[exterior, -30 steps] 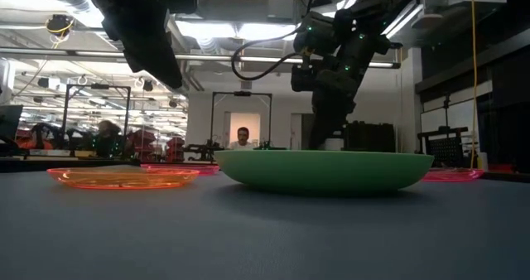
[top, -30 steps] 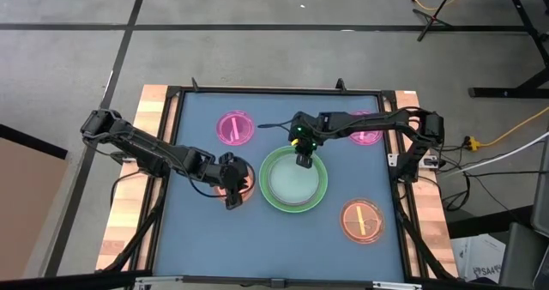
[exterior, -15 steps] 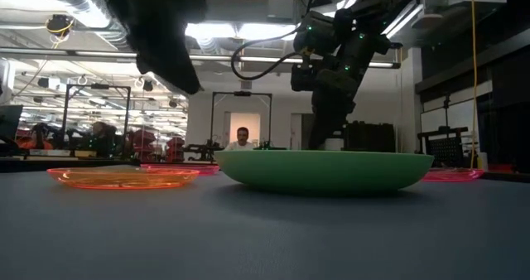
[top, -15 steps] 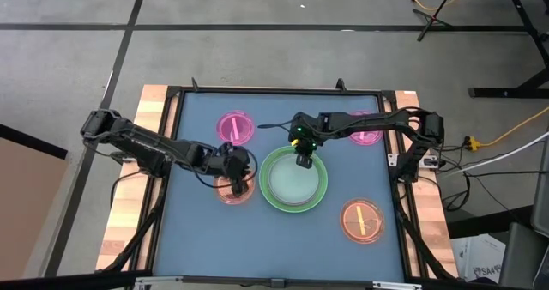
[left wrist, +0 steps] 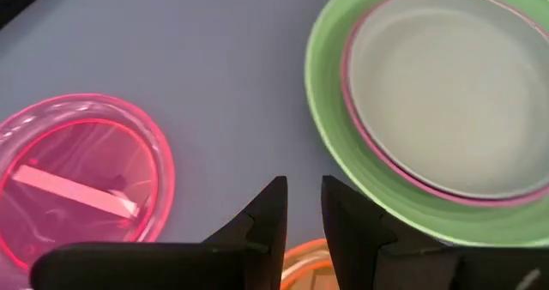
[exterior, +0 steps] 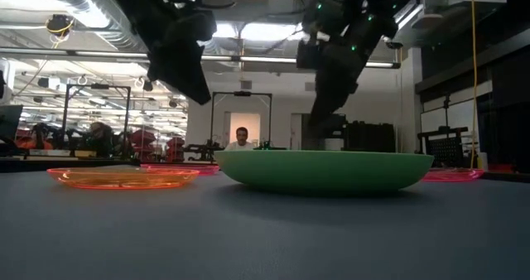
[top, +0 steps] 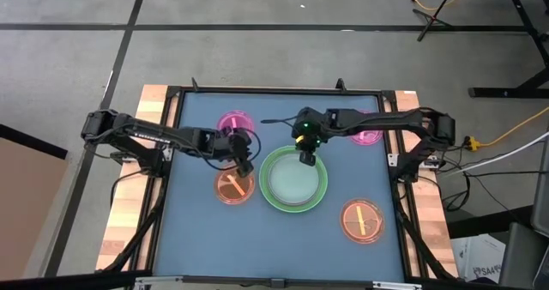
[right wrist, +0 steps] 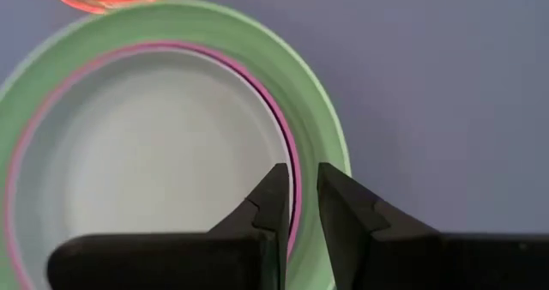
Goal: Stack plastic plates
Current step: Stack the left light pink plate on top of the gray plate
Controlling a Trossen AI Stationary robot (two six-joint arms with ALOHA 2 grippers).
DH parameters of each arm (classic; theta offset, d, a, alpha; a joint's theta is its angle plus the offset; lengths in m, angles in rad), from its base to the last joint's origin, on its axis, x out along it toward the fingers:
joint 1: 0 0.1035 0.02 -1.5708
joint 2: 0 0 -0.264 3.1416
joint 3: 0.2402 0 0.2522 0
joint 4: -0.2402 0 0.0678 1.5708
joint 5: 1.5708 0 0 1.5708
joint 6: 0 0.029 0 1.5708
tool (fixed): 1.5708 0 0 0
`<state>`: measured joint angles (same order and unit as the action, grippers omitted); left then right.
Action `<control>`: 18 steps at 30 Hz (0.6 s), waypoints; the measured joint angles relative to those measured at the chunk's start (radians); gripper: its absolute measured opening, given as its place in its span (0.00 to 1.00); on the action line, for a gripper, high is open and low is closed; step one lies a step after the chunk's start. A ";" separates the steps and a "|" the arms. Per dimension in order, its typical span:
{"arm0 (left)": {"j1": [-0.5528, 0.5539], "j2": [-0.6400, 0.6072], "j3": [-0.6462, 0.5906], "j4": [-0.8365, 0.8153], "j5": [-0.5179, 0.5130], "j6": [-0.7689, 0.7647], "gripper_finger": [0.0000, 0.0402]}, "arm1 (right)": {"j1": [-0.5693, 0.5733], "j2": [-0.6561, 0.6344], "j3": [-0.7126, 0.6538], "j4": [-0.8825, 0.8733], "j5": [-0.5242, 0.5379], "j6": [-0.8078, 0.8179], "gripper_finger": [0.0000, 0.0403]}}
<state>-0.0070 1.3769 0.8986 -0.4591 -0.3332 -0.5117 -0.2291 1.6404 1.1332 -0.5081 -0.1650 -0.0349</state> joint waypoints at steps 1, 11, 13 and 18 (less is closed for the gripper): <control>0.009 0.000 0.000 0.000 0.000 0.000 0.17 | 0.000 -0.017 0.000 -0.006 0.000 0.000 0.14; 0.088 0.006 0.000 0.000 -0.051 0.017 0.17 | 0.000 -0.166 0.001 -0.176 0.087 -0.021 0.14; 0.100 0.011 0.000 0.000 -0.052 0.037 0.17 | 0.000 -0.195 0.001 -0.208 0.087 -0.021 0.14; 0.125 0.021 0.000 -0.001 -0.052 0.051 0.21 | 0.001 -0.281 -0.040 -0.206 0.066 -0.012 0.14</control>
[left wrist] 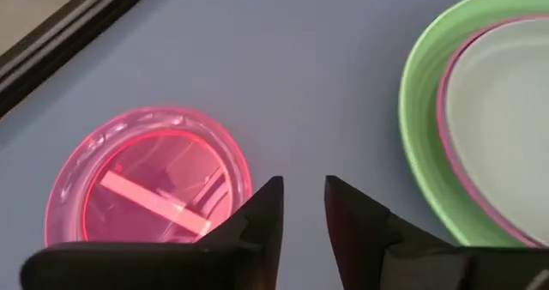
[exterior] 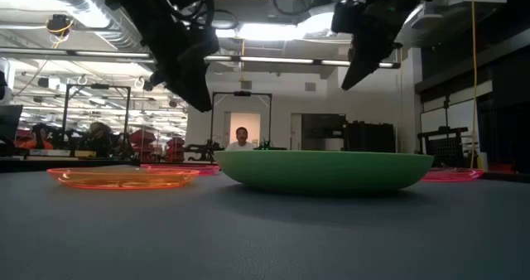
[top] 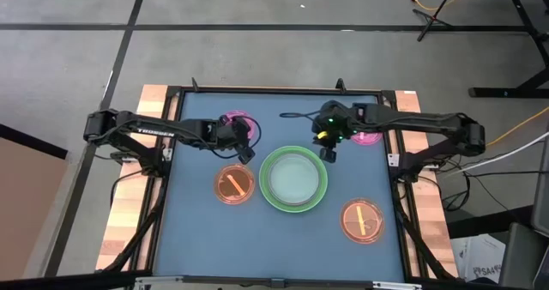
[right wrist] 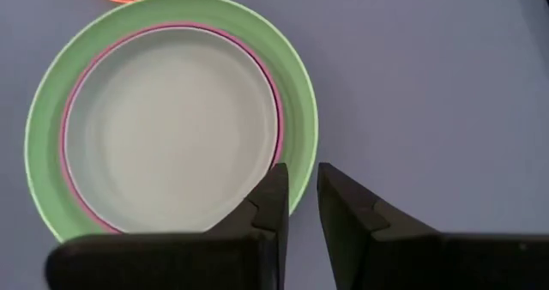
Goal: Stack plastic plates
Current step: Stack the left light pink plate on top of the gray plate
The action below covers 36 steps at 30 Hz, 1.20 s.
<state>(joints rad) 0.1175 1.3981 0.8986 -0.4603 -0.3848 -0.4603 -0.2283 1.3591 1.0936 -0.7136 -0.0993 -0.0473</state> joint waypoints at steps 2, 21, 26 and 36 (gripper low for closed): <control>0.008 0.005 -0.001 -0.005 0.001 0.001 0.24 | 0.000 -0.048 -0.053 0.036 0.000 0.022 0.14; 0.094 0.167 0.000 0.011 -0.001 0.001 0.35 | -0.001 -0.319 -0.434 0.091 0.183 0.252 0.14; 0.118 0.186 0.000 0.012 -0.001 -0.001 0.35 | -0.001 -0.316 -0.461 0.121 0.183 0.253 0.14; 0.144 0.187 0.000 0.015 -0.024 -0.002 0.32 | -0.001 -0.316 -0.477 0.200 0.182 0.252 0.14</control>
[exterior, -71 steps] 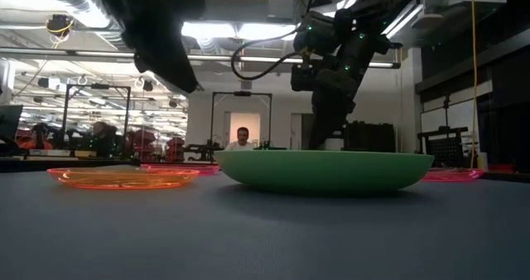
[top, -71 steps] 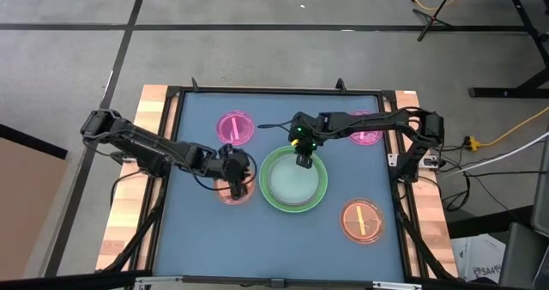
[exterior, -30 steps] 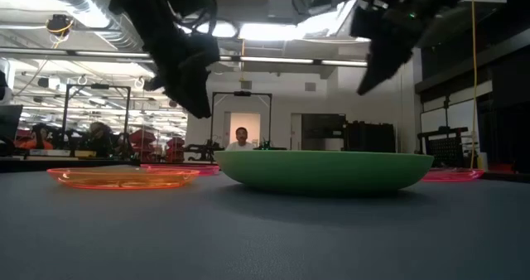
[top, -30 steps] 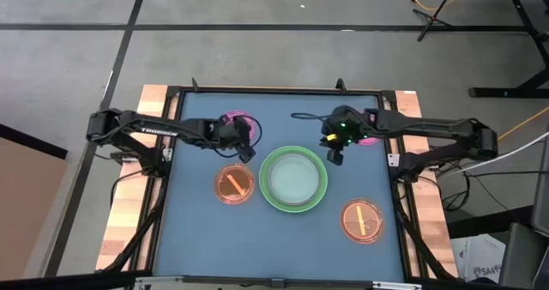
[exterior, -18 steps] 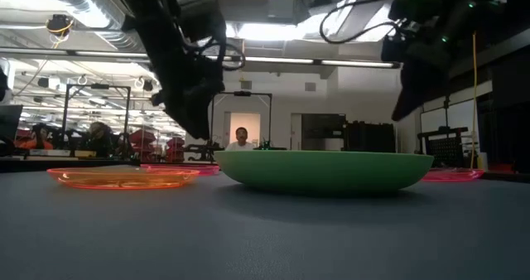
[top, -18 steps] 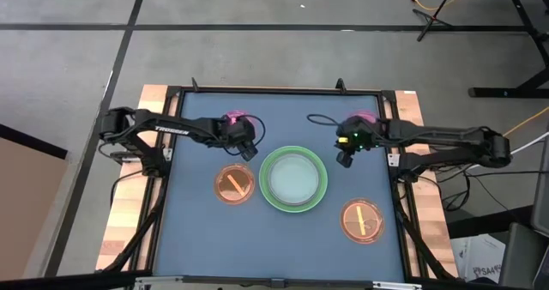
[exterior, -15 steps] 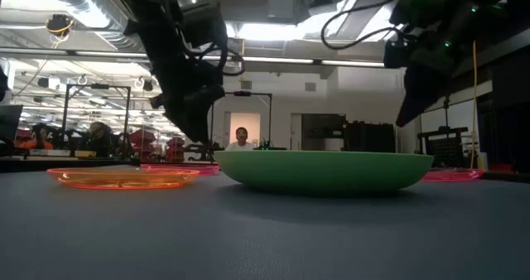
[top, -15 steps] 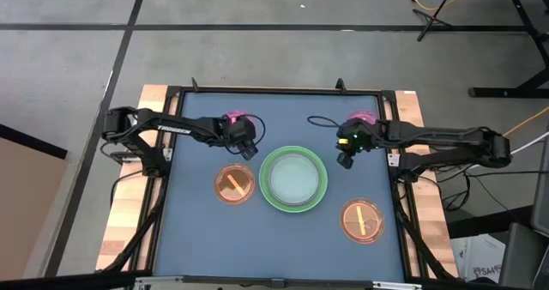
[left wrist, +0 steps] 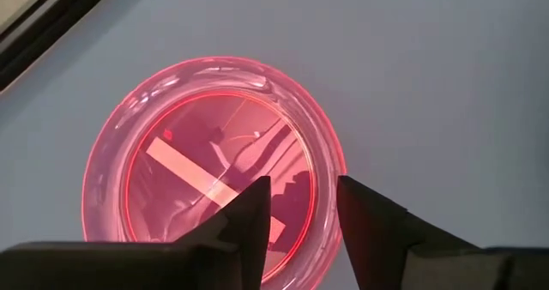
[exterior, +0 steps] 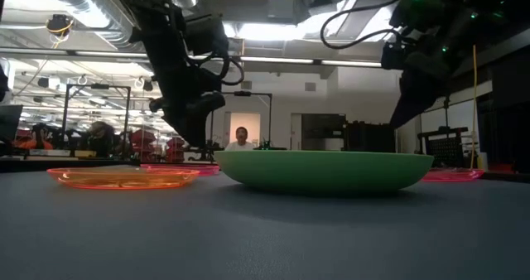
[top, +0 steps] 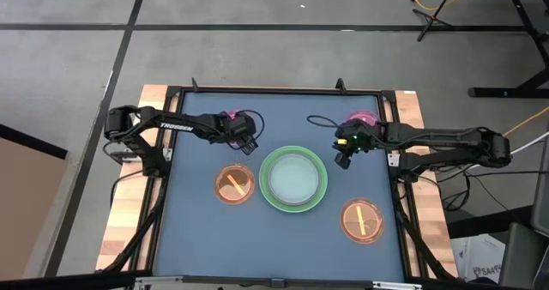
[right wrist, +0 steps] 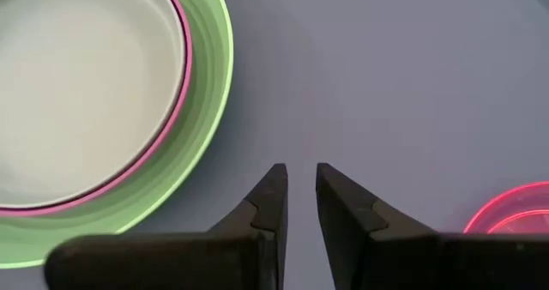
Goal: Stack plastic plates
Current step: Stack the left light pink plate on top of the gray plate
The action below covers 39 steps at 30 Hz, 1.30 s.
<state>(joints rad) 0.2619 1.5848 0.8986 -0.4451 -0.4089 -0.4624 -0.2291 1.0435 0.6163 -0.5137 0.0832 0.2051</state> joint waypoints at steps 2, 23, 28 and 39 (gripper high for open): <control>0.000 0.000 0.000 0.015 0.004 -0.001 0.31 | 0.000 0.000 0.000 0.000 0.000 0.000 0.14; -0.044 0.112 0.000 0.103 0.012 -0.001 0.31 | 0.000 0.001 -0.001 0.001 -0.003 0.000 0.14; -0.045 0.148 0.000 0.110 -0.023 -0.001 0.31 | 0.000 0.001 -0.001 0.004 -0.002 0.000 0.14; -0.044 0.156 0.000 0.110 -0.079 0.000 0.31 | 0.000 0.001 -0.001 0.008 -0.001 0.000 0.14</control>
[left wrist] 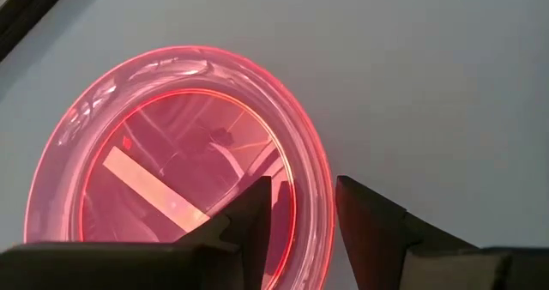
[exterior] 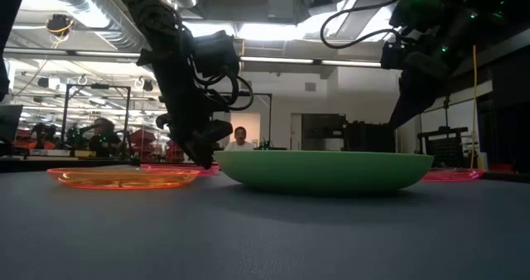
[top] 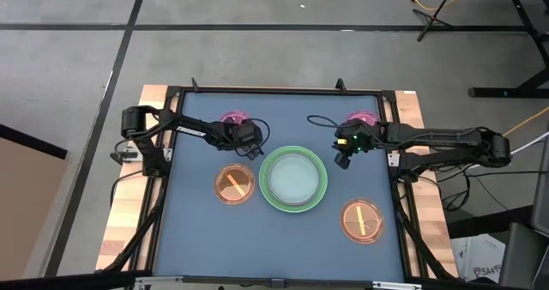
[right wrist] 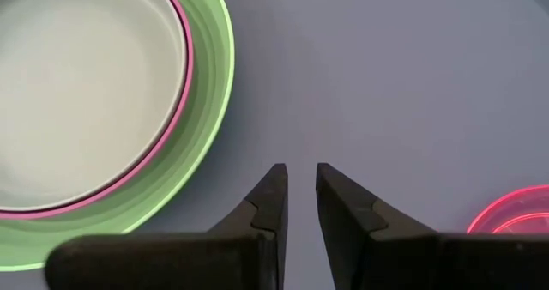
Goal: Stack plastic plates
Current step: Stack the left light pink plate on top of the gray plate
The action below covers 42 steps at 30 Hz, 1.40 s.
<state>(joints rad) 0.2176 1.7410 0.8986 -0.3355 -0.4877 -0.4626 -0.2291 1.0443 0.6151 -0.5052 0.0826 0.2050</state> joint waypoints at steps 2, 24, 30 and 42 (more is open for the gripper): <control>0.000 0.000 0.000 0.000 0.000 0.000 0.31 | 0.000 0.000 0.000 0.004 0.000 0.000 0.14; 0.000 0.004 0.000 -0.003 0.022 0.000 0.31 | 0.000 0.000 0.000 0.010 0.000 0.000 0.14; 0.000 0.049 0.004 -0.006 0.029 -0.001 0.31 | 0.000 0.000 0.000 0.010 -0.001 0.000 0.14; -0.003 0.063 0.004 -0.001 0.011 0.001 0.23 | 0.000 0.000 0.000 0.010 0.000 0.000 0.14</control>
<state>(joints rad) 0.2142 1.8044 0.9023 -0.3367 -0.4769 -0.4614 -0.2291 1.0443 0.6151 -0.4953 0.0822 0.2047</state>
